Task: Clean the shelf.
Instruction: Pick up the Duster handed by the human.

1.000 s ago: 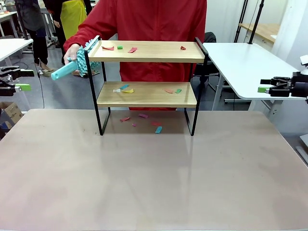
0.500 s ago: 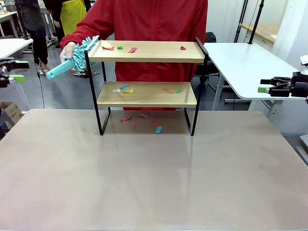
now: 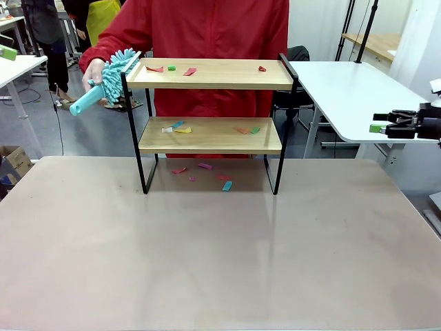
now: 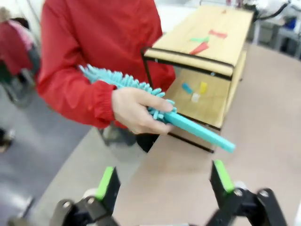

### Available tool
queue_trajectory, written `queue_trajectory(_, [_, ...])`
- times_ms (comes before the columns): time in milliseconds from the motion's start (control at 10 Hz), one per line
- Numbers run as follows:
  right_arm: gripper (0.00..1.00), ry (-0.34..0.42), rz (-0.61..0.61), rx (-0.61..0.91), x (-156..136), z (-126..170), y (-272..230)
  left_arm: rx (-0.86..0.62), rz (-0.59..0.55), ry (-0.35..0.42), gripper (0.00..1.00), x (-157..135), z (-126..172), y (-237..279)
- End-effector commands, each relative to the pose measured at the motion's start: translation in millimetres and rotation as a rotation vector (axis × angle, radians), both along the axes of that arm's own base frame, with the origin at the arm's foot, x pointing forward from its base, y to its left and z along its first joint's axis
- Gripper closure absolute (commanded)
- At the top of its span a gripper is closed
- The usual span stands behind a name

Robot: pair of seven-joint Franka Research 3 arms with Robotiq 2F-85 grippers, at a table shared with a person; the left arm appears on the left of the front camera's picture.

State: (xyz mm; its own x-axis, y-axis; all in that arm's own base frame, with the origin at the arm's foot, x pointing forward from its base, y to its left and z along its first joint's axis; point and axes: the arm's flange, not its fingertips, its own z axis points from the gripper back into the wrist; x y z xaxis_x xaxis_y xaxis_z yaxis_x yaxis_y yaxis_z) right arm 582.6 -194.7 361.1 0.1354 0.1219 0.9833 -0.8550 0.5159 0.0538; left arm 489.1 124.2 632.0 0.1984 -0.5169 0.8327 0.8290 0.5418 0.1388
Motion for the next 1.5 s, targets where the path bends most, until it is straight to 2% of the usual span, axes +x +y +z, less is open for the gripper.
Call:
queue_trajectory(0, [0.00, 0.012, -0.014, 0.000, 0, 8, 2, 0.071, 0.142, 0.203, 0.00, -10, 22, -37])
queue_trajectory(100, [0.00, 0.012, -0.014, 0.000, 0, 8, 2, 0.159, 0.225, 0.244, 0.00, -18, 33, -53])
queue_trajectory(300, [0.00, 0.012, -0.014, 0.000, 0, 8, 2, 0.186, 0.378, 0.307, 0.00, -36, 46, -94])
queue_trajectory(400, [0.00, 0.012, -0.014, 0.000, 0, 8, 2, 0.226, 0.493, 0.359, 0.00, -45, 47, -114])
queue_trajectory(600, [0.00, 0.012, -0.014, 0.000, 0, 8, 2, 0.201, 0.497, 0.379, 0.00, -55, 43, -140])
queue_trajectory(700, [0.00, 0.012, -0.014, 0.000, 0, 8, 2, 0.265, 0.464, 0.338, 0.00, -55, 35, -143])
queue_trajectory(800, [0.00, 0.012, -0.014, 0.000, 0, 8, 2, 0.218, 0.484, 0.362, 0.00, -49, 48, -133])
queue_trajectory(1200, [0.00, 0.012, -0.014, 0.000, 0, 8, 2, 0.212, 0.474, 0.373, 0.00, -50, 45, -137])
queue_trajectory(1300, [0.00, 0.012, -0.014, 0.000, 0, 8, 2, 0.221, 0.593, 0.320, 0.00, -66, 42, -154])
queue_trajectory(1400, [0.00, 0.012, -0.014, 0.000, 0, 8, 2, 0.196, 0.647, 0.291, 0.00, -74, 39, -167])
